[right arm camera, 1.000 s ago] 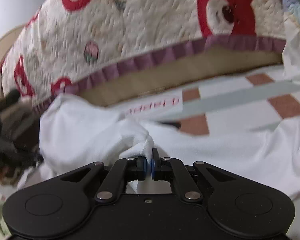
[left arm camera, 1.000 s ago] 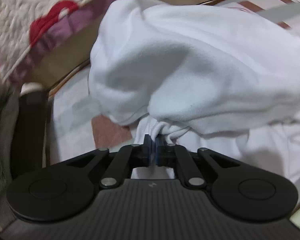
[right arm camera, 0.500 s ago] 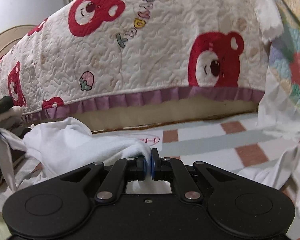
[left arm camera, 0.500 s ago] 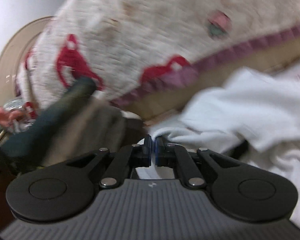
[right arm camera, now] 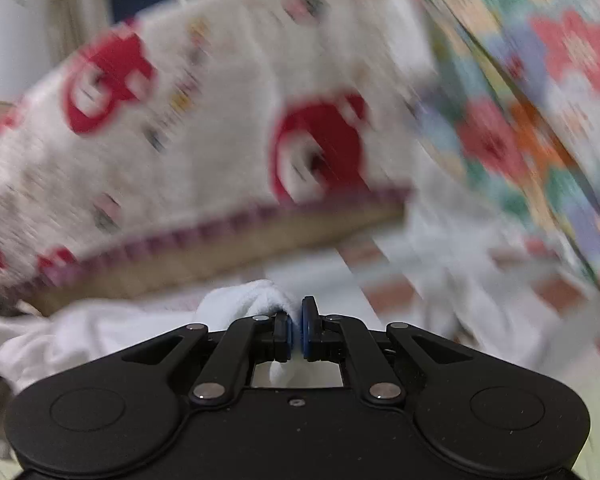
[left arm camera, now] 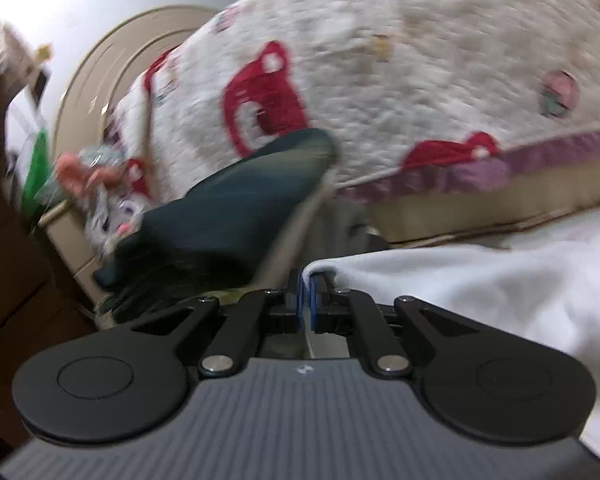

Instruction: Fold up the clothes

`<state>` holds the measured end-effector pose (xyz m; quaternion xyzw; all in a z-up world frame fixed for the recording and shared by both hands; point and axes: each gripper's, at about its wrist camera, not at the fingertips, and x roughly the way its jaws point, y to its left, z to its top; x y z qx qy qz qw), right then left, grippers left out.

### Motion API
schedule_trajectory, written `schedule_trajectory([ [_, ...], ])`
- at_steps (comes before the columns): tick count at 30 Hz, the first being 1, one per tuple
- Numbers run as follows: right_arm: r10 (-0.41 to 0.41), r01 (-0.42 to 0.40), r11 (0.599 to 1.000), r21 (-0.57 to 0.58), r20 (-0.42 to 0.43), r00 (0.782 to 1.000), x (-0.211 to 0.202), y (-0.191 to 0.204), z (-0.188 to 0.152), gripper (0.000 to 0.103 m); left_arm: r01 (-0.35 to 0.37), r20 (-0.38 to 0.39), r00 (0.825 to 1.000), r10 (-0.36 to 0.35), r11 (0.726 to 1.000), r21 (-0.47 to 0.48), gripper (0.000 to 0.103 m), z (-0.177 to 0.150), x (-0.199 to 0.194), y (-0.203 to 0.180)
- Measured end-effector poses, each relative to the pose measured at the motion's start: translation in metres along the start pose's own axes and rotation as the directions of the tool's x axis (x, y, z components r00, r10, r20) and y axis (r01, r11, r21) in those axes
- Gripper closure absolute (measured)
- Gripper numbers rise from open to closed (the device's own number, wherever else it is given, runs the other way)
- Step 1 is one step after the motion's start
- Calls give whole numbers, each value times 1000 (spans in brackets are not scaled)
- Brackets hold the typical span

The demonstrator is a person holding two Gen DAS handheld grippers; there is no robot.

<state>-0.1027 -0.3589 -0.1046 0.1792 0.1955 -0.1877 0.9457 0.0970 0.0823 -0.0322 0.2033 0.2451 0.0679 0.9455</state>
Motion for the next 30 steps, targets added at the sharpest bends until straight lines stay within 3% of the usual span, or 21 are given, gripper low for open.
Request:
schedule_trajectory([
  [3, -46, 47, 999, 19, -47, 998, 10, -4, -3, 97, 58, -34, 998, -58, 998, -1, 97, -13, 6, 7],
  [5, -56, 56, 998, -1, -47, 997, 17, 3, 3, 97, 97, -57, 994, -97, 995, -3, 86, -21, 10, 11],
  [6, -60, 60, 998, -11, -44, 997, 20, 7, 5, 97, 116, -68, 991, -116, 993, -4, 69, -25, 12, 14],
  [7, -63, 62, 998, -22, -42, 997, 23, 11, 7, 97, 135, -79, 988, -135, 991, -6, 60, -29, 14, 16],
  [10, -72, 70, 997, -45, -44, 996, 22, 15, 1, 97, 224, -21, 974, -224, 965, 139, 59, -45, -7, -13],
  [13, -92, 89, 995, -50, -71, 993, 25, 13, -7, 97, 371, 29, 916, -399, 875, 310, 59, -61, -36, -40],
  [15, -104, 101, 994, -41, -95, 990, 29, 9, -13, 96, 461, 45, 854, -518, 795, 394, 59, -66, -57, -56],
  [16, -109, 106, 994, -32, -108, 988, 32, 6, -15, 96, 493, 53, 827, -559, 768, 408, 59, -66, -65, -63],
  [18, -113, 111, 993, -25, -124, 986, 37, 4, -20, 96, 528, 41, 806, -591, 748, 401, 59, -64, -66, -80],
  [21, -118, 115, 993, -29, -139, 983, 42, 4, -25, 96, 538, 23, 801, -598, 736, 412, 59, -59, -57, -107],
  [24, -106, 106, 994, -9, -145, 984, 42, 4, -27, 95, 503, 5, 815, -579, 713, 489, 59, -63, -55, -129],
  [26, -96, 95, 995, -13, -146, 985, 42, 5, -27, 95, 497, 4, 815, -580, 702, 511, 62, -65, -59, -133],
  [30, -97, 90, 994, -56, -147, 984, 44, 10, -31, 94, 482, 35, 819, -573, 719, 500, 63, -56, -62, -134],
])
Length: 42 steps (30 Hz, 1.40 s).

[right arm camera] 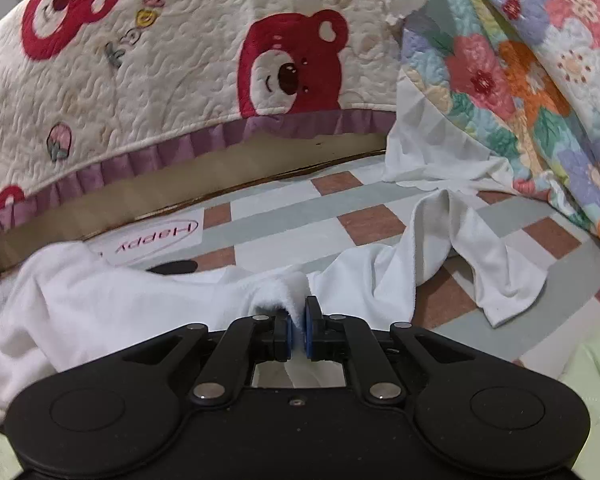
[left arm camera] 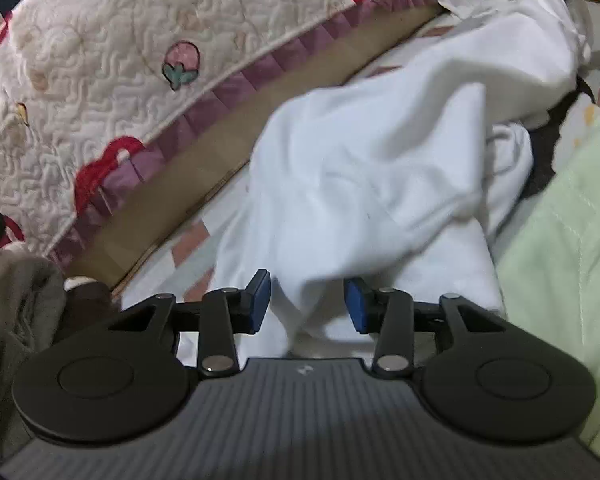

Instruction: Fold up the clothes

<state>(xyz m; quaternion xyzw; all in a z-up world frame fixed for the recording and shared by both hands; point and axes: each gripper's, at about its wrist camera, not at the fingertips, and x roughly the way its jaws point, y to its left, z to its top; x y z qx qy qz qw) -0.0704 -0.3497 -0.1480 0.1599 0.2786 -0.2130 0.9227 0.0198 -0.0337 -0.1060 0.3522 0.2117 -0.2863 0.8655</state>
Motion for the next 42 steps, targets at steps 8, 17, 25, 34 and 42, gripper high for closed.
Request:
schedule_trajectory([
  [8, 96, -93, 991, 99, -23, 995, 14, -7, -8, 88, 26, 68, 998, -15, 984, -176, 101, 5, 13, 24],
  [17, 12, -3, 992, 123, -78, 997, 27, -13, -16, 50, 3, 99, 995, 29, 951, -309, 93, 12, 15, 64],
  [25, 129, -128, 989, 68, -9, 992, 29, -11, -21, 88, 20, 55, 998, -8, 974, -225, 56, 15, 39, 39],
  [34, 160, -162, 985, 66, 32, 987, -5, -9, 4, 94, -200, 44, 974, 221, 937, -286, 100, 52, 10, 87],
  [42, 222, -197, 970, -139, 198, 955, -98, 7, 92, 99, -281, 194, 908, 372, 883, -377, 100, 109, -80, 162],
])
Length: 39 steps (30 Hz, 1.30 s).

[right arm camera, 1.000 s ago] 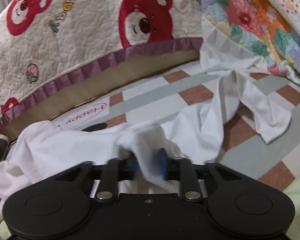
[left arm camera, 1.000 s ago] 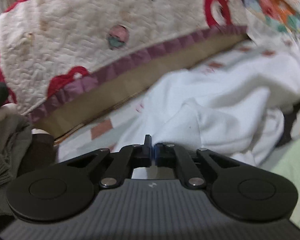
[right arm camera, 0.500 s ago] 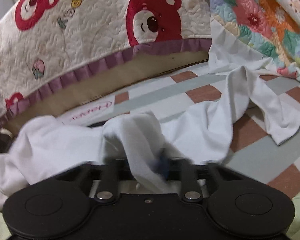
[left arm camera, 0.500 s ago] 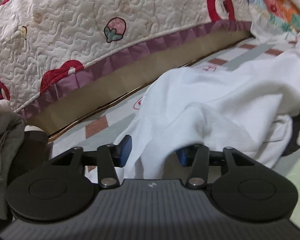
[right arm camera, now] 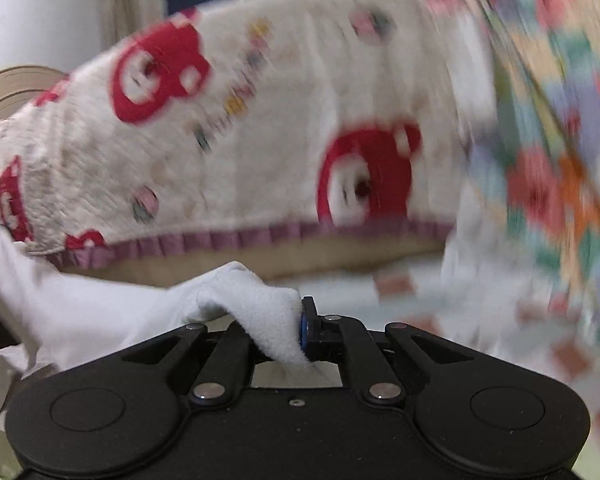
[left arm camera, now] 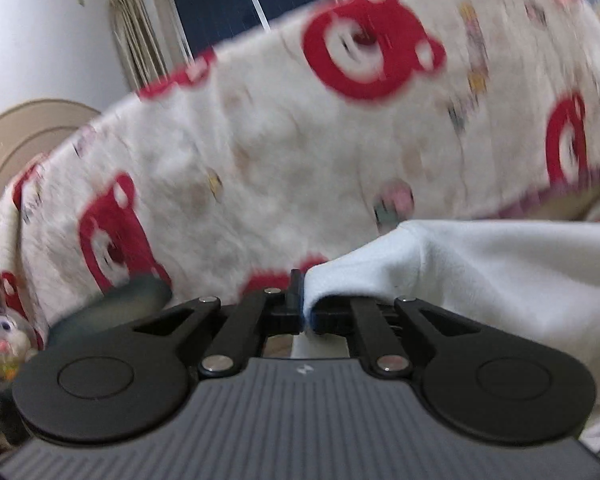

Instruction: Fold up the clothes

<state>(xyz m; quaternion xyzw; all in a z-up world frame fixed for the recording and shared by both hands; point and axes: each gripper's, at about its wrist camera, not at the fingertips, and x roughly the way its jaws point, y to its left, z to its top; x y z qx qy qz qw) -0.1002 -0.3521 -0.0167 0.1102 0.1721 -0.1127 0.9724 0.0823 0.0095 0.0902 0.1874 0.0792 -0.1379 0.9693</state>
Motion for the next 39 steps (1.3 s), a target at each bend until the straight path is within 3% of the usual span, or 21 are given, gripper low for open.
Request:
schedule_trajectory([
  [7, 53, -31, 990, -139, 161, 985, -83, 16, 80, 99, 116, 166, 980, -109, 993, -29, 100, 78, -66, 56],
  [13, 115, -78, 981, -178, 210, 971, -146, 21, 132, 99, 205, 136, 973, -187, 970, -133, 100, 137, -96, 102],
  [16, 142, -95, 974, -206, 224, 964, -174, 25, 147, 99, 232, 141, 968, -209, 956, -179, 100, 147, -118, 114],
  [19, 155, -97, 965, -242, 232, 960, -202, 27, 150, 99, 238, 159, 964, -215, 961, -144, 100, 143, -139, 107],
  [26, 165, -121, 967, -223, 193, 967, -216, 6, 141, 99, 219, 136, 970, -203, 968, -123, 100, 127, -136, 77],
  [30, 118, -91, 968, -236, 106, 987, -136, -6, 151, 99, 205, 100, 977, -188, 957, -204, 100, 131, -87, 69],
  [33, 63, -56, 971, -234, 24, 998, -62, -13, 158, 99, 150, -25, 987, -160, 961, -232, 100, 116, 3, 57],
  [36, -60, 41, 976, -215, -84, 995, 49, -9, 149, 98, 44, -124, 990, -63, 987, -153, 99, 78, 90, 26],
  [38, -122, 97, 979, -181, -129, 984, 116, -18, 139, 94, -15, -181, 983, -4, 994, -104, 92, 50, 140, -1],
  [39, -171, 137, 968, -208, -151, 974, 144, -20, 131, 76, -23, -215, 977, 7, 997, -74, 75, 34, 156, -13],
])
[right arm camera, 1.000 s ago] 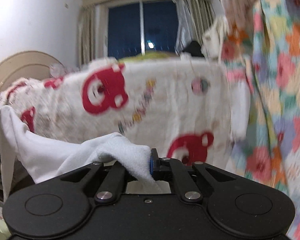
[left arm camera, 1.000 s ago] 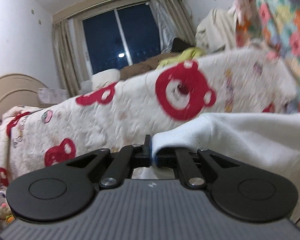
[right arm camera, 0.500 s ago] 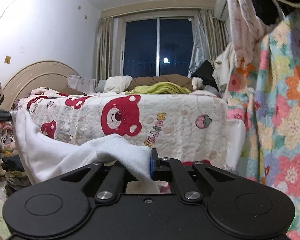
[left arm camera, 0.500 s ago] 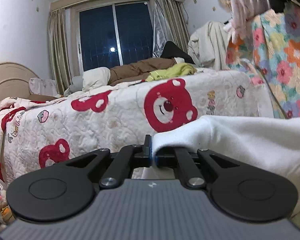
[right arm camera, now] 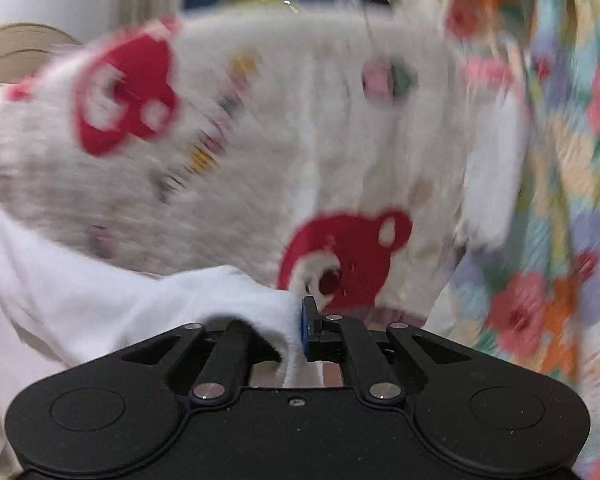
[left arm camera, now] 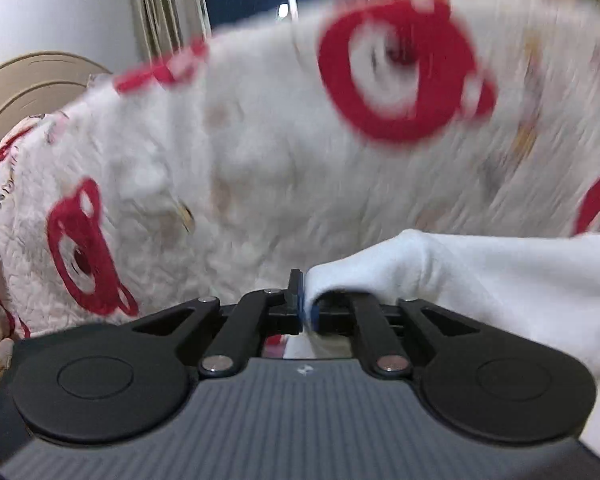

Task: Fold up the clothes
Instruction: 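Lower the shirt onto the mat and open both grippers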

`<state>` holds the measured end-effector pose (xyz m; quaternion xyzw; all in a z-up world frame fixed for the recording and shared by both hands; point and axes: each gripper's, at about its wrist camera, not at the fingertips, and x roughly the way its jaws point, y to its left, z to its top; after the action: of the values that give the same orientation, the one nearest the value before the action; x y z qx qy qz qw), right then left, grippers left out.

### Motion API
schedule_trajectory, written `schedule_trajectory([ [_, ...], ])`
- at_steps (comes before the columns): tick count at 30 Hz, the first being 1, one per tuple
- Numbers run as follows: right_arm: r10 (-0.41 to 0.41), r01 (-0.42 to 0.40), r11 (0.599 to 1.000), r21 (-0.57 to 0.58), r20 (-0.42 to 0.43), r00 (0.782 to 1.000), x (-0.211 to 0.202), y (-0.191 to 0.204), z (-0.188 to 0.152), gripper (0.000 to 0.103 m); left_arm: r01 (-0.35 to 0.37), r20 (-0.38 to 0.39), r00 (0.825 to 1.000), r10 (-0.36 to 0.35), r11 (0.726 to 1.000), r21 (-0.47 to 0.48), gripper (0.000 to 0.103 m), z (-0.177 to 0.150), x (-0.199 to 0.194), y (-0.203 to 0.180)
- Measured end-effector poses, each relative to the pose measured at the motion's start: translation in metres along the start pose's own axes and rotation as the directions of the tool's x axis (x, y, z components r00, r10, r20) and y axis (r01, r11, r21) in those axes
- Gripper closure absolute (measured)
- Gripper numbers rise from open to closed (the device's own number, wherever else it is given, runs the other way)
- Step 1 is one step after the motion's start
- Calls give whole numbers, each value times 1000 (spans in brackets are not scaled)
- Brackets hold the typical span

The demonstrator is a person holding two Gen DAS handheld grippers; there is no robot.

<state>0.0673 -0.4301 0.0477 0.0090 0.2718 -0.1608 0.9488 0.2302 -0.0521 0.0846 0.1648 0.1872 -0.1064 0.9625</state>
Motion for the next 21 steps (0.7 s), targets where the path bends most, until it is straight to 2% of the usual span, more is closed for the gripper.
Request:
schedule_trajectory([
  [1, -64, 62, 997, -38, -44, 997, 26, 8, -9, 60, -12, -35, 999, 13, 999, 29, 57, -14, 18, -11],
  [2, -135, 128, 988, -83, -89, 987, 52, 18, -20, 58, -24, -69, 997, 28, 998, 59, 51, -29, 36, -22],
  [3, -168, 156, 983, -93, -138, 976, 70, 24, -33, 58, 5, -120, 993, 4, 997, 74, 48, -47, 46, -29],
  [6, -73, 82, 996, 29, -236, 969, 79, 34, -86, 58, 154, -245, 961, -126, 983, 100, 48, -112, 42, -36],
  [9, 75, -36, 989, 146, -270, 960, 53, 40, -144, 57, 264, -325, 921, -215, 958, 115, 48, -167, 19, -29],
  [11, 172, -110, 967, 231, -271, 947, 28, 37, -185, 57, 303, -360, 899, -251, 948, 95, 48, -189, 2, -19],
  [13, 225, -121, 938, 326, -303, 926, 14, 32, -211, 54, 331, -383, 880, -281, 941, 68, 48, -205, -13, -9],
  [15, 273, -116, 901, 419, -336, 901, 2, 27, -235, 54, 332, -372, 882, -290, 942, 52, 48, -211, -28, 1],
  [19, 356, -128, 821, 557, -324, 876, -25, 26, -253, 52, 318, -306, 905, -297, 948, 21, 48, -217, -66, 11],
  [21, 390, -149, 807, 572, -327, 861, -30, 35, -257, 50, 341, -320, 888, -329, 940, -21, 48, -222, -74, 12],
])
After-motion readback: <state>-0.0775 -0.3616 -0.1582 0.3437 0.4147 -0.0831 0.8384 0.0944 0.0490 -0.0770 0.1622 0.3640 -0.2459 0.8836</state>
